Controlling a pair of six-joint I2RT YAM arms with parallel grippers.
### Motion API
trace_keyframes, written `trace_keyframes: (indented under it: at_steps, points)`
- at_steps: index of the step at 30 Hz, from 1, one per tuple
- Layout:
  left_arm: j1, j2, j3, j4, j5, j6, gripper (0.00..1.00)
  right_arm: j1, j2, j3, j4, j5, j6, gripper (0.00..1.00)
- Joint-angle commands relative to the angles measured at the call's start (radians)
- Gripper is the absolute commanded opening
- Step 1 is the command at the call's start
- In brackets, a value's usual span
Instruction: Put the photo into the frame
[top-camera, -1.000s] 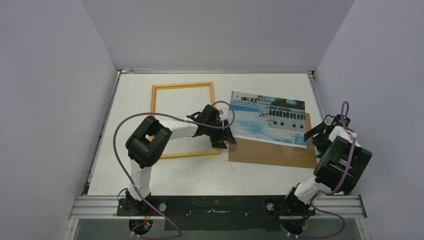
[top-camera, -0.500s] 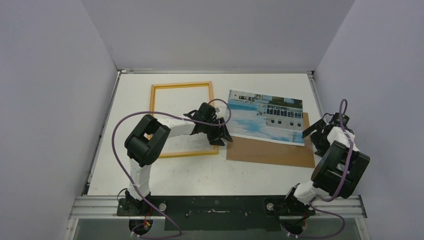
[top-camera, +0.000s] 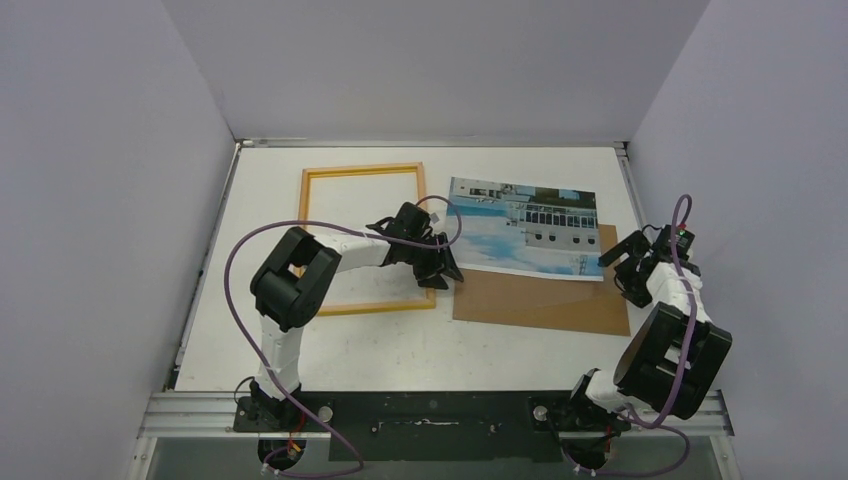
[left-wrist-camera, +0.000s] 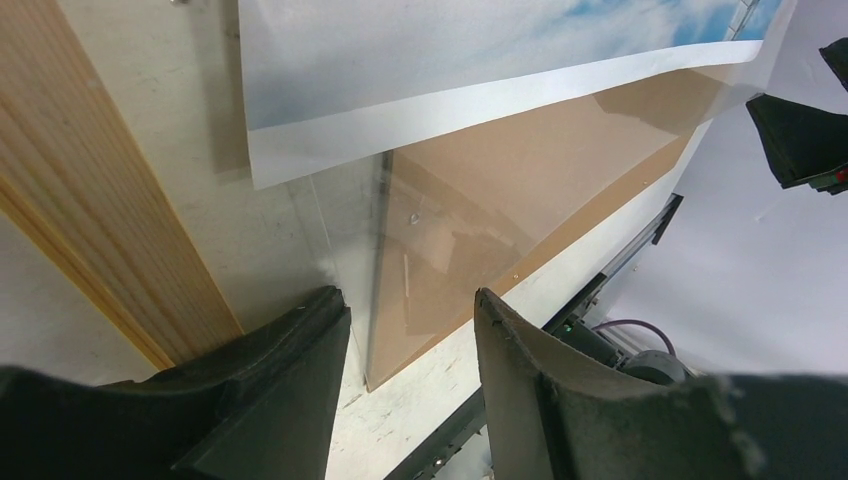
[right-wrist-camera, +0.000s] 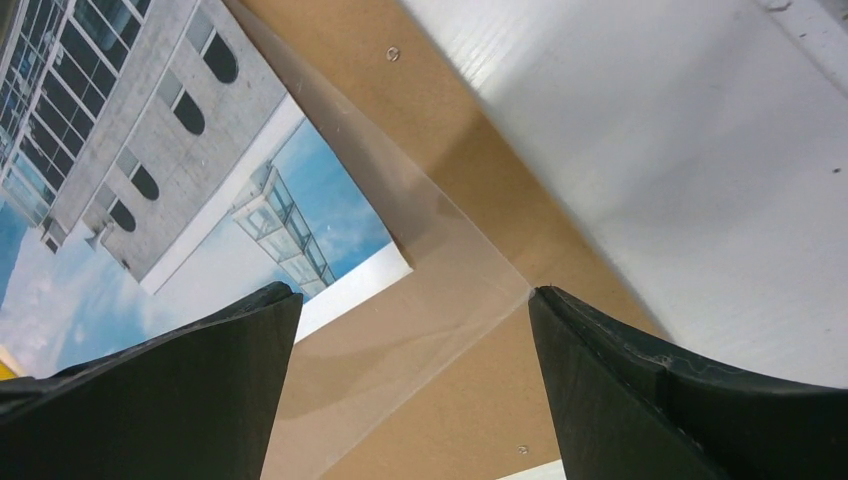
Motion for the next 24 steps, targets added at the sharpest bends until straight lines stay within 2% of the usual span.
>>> trace_keyframes:
  at_steps: [1, 11, 15, 20, 24]
  points:
    - [0.035, 0.039, 0.023, -0.080, -0.084, 0.078, 0.48, 0.025, -0.027, -0.033, 0.057, -0.055, 0.020, 0.86]
    - [0.071, 0.024, -0.016, -0.097, -0.111, 0.088, 0.51, 0.103, -0.042, -0.133, 0.090, -0.049, 0.055, 0.83]
    - [0.071, 0.018, -0.036, -0.093, -0.103, 0.096, 0.52, 0.104, -0.062, -0.082, 0.018, 0.067, 0.041, 0.84]
    - [0.071, 0.018, -0.037, -0.096, -0.097, 0.101, 0.53, 0.101, 0.027, 0.084, -0.148, 0.305, 0.028, 0.90]
    - [0.073, 0.025, -0.031, -0.100, -0.080, 0.104, 0.53, 0.083, 0.078, 0.105, -0.147, 0.331, 0.020, 0.93]
